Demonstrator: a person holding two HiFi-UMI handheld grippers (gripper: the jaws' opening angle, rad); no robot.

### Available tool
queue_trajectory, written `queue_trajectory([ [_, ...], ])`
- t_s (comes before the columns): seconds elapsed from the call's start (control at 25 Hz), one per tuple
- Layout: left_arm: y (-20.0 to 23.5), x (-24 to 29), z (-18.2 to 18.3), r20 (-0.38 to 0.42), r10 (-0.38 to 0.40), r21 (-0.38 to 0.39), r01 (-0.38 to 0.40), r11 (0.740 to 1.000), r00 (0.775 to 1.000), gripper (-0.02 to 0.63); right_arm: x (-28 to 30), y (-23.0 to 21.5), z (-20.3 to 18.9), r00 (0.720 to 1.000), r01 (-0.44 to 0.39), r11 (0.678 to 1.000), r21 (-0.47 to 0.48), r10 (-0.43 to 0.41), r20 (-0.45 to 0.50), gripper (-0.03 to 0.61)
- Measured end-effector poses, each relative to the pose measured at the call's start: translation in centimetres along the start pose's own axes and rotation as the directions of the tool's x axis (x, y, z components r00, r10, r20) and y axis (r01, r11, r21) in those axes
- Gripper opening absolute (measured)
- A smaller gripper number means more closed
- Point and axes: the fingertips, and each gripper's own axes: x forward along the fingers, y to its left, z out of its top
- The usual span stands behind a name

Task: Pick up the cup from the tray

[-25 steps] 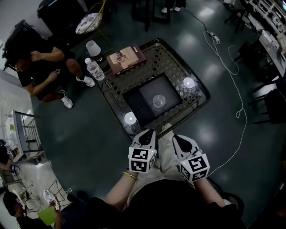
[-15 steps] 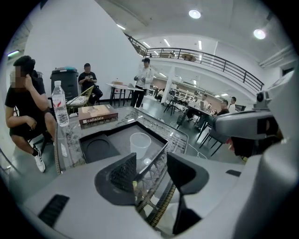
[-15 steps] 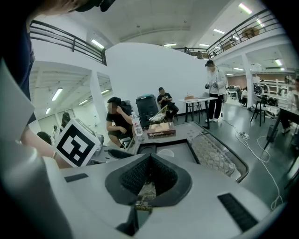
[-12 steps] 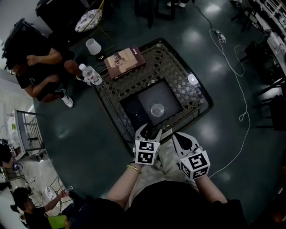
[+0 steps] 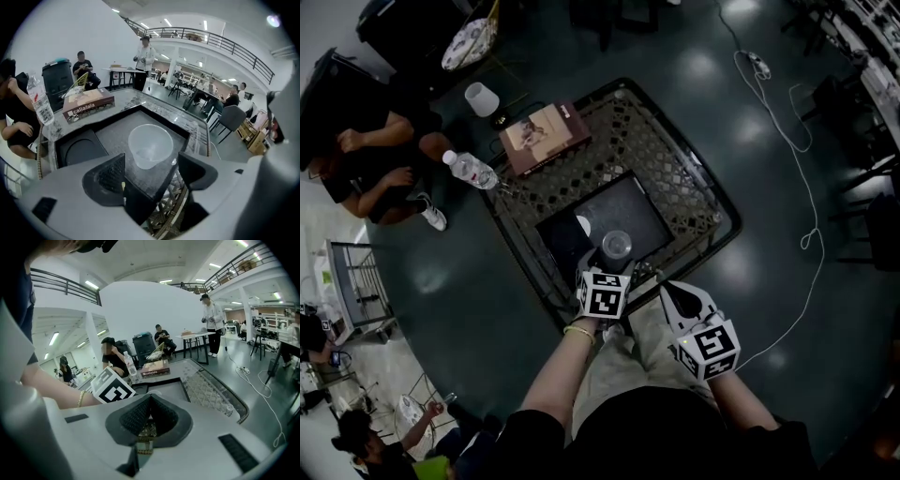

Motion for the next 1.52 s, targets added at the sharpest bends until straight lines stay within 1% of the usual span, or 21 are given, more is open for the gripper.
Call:
queue_trajectory([
  [0.28,0.8,3.0,0.2,-0.037,0.038,0.029,-0.037,0.999,0.999,0.345,0.3,-1.5,0.1,1.000,0.008,1.000,0.010,-0.008,-0.007,0.012],
  [0.4,1.0,3.6,0.3,-0.043,0.059,0.056,-0.057,0.997,0.997,0.342,0.3,-1.9,0.2,1.000,0.014,1.000,0.020,-0.014,-0.006,0.012],
  [0.48,1.1,3.9,0.4,-0.040,0.070,0.069,-0.067,0.995,0.997,0.298,0.3,-2.0,0.1,1.000,0.016,1.000,0.023,-0.016,-0.006,0.012],
  [0.72,0.7,3.3,1.0,-0.025,0.059,0.056,-0.058,0.997,0.998,0.290,0.0,-2.0,0.0,1.000,0.023,1.000,0.022,-0.023,-0.002,0.012],
  [0.92,-0.1,0.7,2.7,0.041,0.026,0.035,-0.028,0.999,0.999,0.290,-0.4,-1.6,0.4,0.999,0.028,1.000,0.009,-0.028,0.017,0.012],
  [1.16,-1.0,-3.8,3.6,0.116,0.000,0.000,0.000,1.000,0.993,0.288,-0.9,0.2,1.1,0.998,0.027,1.000,-0.014,-0.027,0.056,0.012],
  [1.52,-2.1,-10.8,2.2,0.200,-0.020,-0.052,0.031,0.998,0.980,0.289,-2.3,3.7,0.8,0.995,0.022,0.998,-0.051,-0.017,0.094,0.012],
])
